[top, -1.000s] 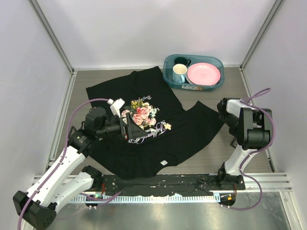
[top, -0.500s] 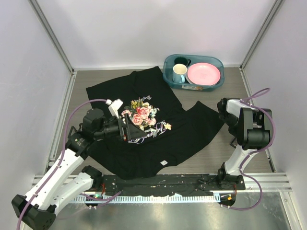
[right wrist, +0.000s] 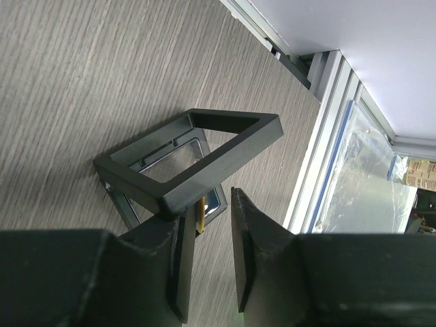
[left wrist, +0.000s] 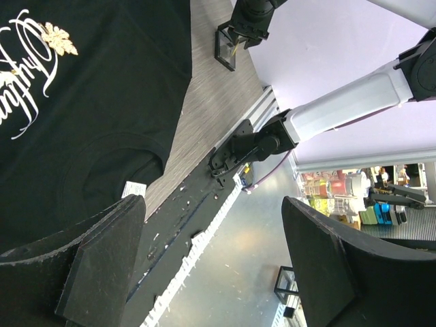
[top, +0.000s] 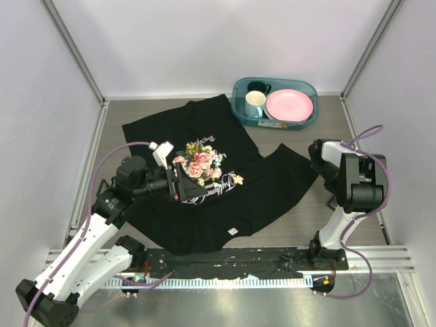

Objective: Remove the brooch from the garment

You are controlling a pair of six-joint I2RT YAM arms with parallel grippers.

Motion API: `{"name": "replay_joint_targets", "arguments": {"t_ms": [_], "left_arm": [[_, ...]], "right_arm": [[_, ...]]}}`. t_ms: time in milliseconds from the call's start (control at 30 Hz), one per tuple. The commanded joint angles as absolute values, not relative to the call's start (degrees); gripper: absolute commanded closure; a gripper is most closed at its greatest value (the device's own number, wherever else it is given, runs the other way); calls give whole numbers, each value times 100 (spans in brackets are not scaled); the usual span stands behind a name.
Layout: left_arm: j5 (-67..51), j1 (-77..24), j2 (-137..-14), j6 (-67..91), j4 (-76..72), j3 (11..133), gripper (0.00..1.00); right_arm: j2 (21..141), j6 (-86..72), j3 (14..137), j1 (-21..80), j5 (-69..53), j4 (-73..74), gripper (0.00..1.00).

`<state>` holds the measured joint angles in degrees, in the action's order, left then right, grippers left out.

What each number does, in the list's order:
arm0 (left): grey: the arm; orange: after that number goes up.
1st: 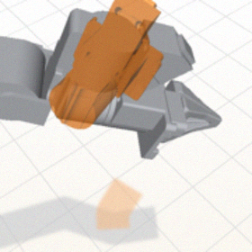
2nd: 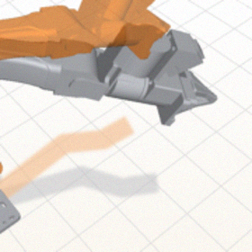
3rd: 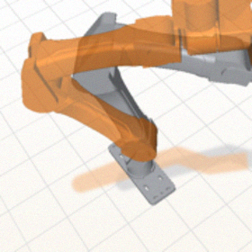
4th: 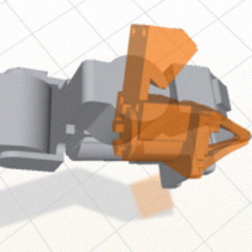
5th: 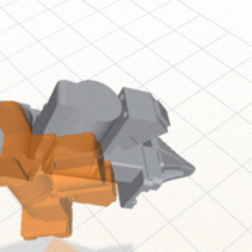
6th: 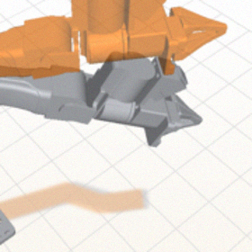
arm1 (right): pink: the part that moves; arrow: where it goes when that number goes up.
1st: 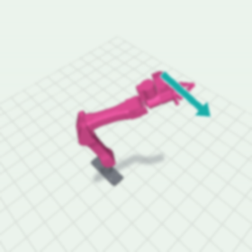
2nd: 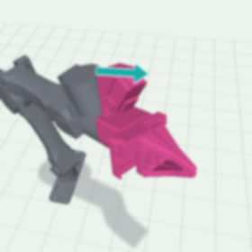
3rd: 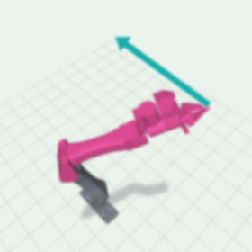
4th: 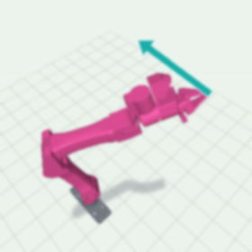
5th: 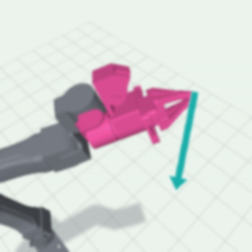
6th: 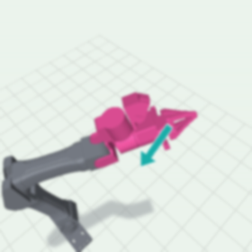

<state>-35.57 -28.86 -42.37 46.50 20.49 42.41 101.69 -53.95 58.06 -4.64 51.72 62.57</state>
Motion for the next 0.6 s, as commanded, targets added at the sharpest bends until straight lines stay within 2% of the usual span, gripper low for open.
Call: {"name": "replay_joint_targets", "arguments": {"t_ms": [0, 333, 567], "left_arm": [[-3560, -2874, -4227, 4676, 1942, 4254, 14], [-3568, -2865, -4324, 4658, 1872, 4192, 14], [-3516, -2874, -4377, 4614, 1898, 4227, 14]], "right_arm": [[10011, -5405, 5783, -475, 5274, 6152, 68], [9782, -5335, 5730, 52, 5317, 6003, 61], [9686, -5388, 5722, 422, 5414, 6021, 59]]}}
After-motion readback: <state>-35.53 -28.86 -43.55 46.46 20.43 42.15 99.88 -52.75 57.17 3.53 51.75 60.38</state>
